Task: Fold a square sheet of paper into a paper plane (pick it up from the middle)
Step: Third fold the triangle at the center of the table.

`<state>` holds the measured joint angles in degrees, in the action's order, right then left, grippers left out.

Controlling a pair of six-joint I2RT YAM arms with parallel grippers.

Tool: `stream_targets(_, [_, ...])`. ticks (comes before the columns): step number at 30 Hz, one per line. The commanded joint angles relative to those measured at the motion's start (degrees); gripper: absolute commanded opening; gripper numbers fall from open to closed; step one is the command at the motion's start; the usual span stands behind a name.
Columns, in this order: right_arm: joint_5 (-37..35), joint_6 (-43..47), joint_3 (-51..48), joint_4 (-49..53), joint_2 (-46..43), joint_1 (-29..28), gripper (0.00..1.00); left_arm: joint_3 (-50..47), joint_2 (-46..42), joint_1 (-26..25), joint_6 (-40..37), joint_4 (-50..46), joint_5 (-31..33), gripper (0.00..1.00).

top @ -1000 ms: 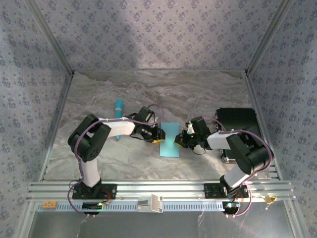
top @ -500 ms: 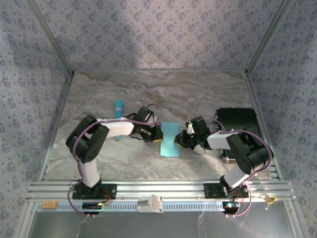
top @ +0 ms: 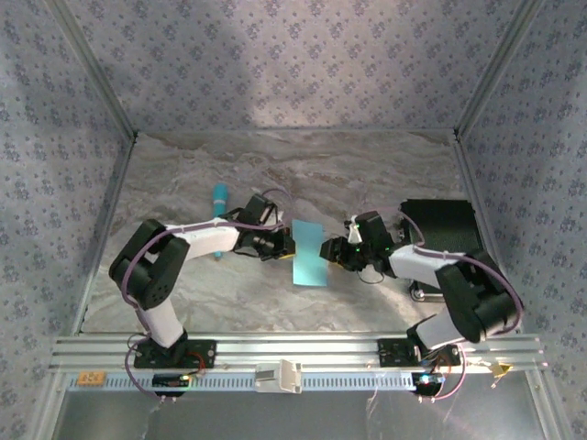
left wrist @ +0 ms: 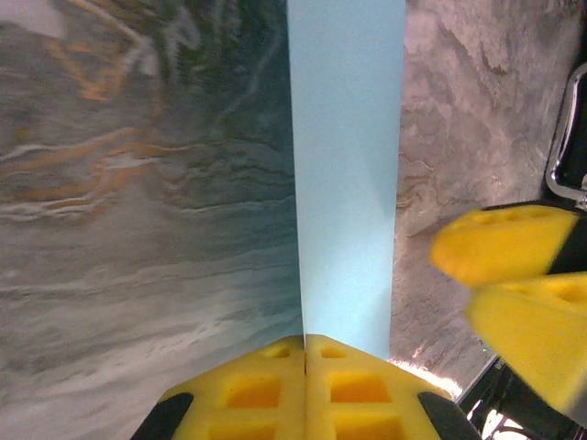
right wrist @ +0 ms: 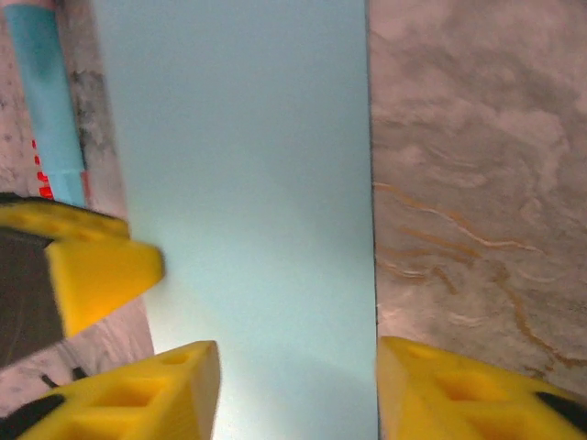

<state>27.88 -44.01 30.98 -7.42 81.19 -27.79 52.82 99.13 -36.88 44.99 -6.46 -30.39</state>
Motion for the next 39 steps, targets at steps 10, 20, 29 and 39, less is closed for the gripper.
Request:
stream_targets(10, [-29.26, 25.15, 1.19, 7.61, -14.93, -17.09, 0.79, -2.24, -3.15, 1.95, 1.90, 0.80, -1.69, 0.05])
stream_targets(20, [-43.62, 43.96, -2.86, -4.62, -9.16, -33.70, 0.72, -1.77, -3.15, 1.85, 2.12, 0.27, -3.18, 0.05])
stream_targets(29, [-59.90, 52.52, -1.45, -12.75, 2.60, -44.73, 0.75, -1.83, -3.16, 1.90, 2.24, 1.00, -3.62, 0.05])
stream_targets(39, [-71.02, 55.08, 1.35, -18.16, 12.36, -47.62, 0.63, -1.91, -2.91, 1.84, 2.26, 1.18, -3.79, 0.05])
